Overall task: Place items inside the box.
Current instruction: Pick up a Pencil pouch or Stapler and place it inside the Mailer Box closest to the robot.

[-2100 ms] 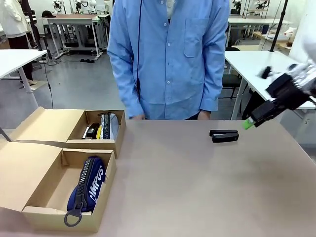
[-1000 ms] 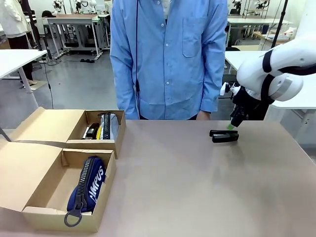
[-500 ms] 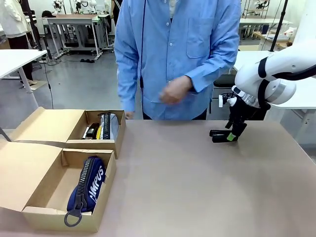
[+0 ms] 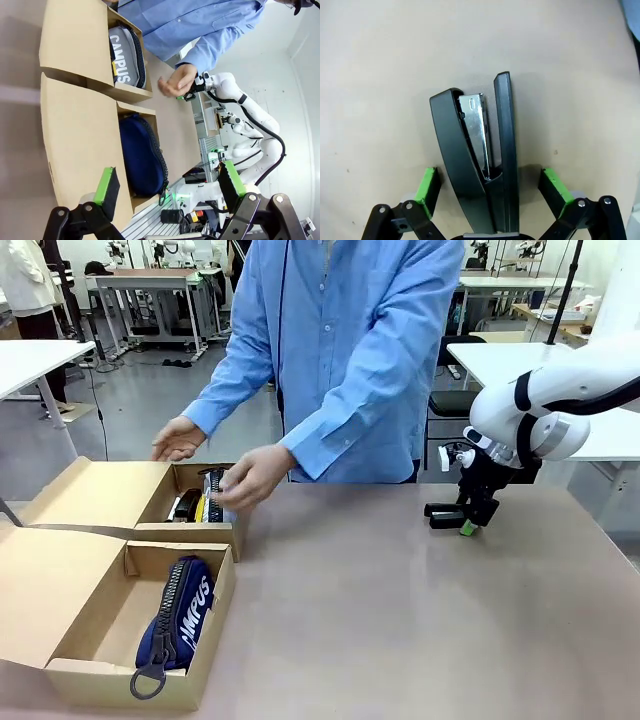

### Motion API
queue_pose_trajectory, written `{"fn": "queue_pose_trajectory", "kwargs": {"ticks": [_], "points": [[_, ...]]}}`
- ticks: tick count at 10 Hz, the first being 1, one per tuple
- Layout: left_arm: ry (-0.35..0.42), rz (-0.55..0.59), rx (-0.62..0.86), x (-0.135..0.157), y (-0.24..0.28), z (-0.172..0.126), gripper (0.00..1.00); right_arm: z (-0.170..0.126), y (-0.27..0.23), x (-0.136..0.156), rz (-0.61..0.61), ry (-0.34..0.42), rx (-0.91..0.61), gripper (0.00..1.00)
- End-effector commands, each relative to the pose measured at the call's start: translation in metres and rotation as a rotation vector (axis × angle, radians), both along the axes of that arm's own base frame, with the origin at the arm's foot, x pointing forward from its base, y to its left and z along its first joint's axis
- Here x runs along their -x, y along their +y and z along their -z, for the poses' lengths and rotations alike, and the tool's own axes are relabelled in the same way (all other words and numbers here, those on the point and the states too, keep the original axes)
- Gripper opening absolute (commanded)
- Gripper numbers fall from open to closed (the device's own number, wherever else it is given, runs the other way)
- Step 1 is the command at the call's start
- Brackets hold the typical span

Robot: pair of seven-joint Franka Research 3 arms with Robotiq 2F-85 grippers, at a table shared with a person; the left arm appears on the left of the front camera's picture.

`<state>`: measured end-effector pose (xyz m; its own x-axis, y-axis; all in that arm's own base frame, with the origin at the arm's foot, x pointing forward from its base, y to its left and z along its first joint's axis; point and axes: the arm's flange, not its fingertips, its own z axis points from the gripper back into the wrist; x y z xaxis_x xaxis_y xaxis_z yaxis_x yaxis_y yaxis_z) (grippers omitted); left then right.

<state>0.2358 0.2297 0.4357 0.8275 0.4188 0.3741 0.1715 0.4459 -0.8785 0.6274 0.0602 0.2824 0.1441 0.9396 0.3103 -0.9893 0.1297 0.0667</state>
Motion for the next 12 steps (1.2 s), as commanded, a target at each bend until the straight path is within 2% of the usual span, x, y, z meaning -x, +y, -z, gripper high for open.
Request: {"fn": "queue_pose_trajectory", "kwargs": {"ticks": [1,2,3,4,5,6,7,10,12], "points": [[-0.032,0.0,0.013,0.0,-0.001,0.0,1.0,0.002,-0.005,-0.001,-0.028,-0.006,-0.038,1.0],[-0.032,0.0,0.013,0.0,-0.001,0.0,1.0,0.001,-0.006,-0.001,-0.022,0.0,-0.039,1.0],[-0.032,0.0,0.013,0.0,-0.001,0.0,1.0,-0.002,-0.009,0.0,-0.018,0.012,-0.054,0.4],[-0.032,0.0,0.013,0.0,-0.001,0.0,1.0,-0.005,-0.009,0.001,-0.019,0.012,-0.065,0.4],[-0.032,0.0,0.013,0.0,-0.001,0.0,1.0,-0.008,-0.01,0.003,-0.022,0.006,-0.071,0.0],[-0.032,0.0,0.013,0.0,-0.001,0.0,1.0,-0.008,-0.011,0.004,-0.017,0.007,-0.069,0.35],[-0.032,0.0,0.013,0.0,-0.001,0.0,1.0,-0.008,-0.01,0.005,-0.014,0.014,-0.063,0.0],[-0.032,0.0,0.013,0.0,-0.001,0.0,1.0,-0.013,-0.009,0.009,-0.007,0.011,-0.047,0.0],[-0.032,0.0,0.013,0.0,-0.001,0.0,1.0,-0.029,-0.006,0.023,0.015,0.023,-0.061,0.0]]}}
